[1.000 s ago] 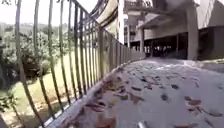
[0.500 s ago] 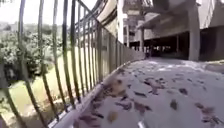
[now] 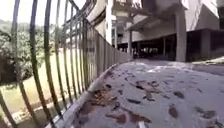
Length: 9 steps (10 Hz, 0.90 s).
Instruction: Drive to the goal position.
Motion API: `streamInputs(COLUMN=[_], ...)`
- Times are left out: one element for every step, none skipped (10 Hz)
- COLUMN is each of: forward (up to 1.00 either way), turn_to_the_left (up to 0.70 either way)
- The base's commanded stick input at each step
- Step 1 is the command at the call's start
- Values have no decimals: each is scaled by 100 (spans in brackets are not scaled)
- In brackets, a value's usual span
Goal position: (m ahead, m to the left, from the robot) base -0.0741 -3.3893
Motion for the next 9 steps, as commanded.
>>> streamInputs(forward=[0, 0, 0, 0, 0, 0, 18, 50, 50], turn_to_the_left=[0, 0, 0, 0, 0, 0, 0, 0, 0])
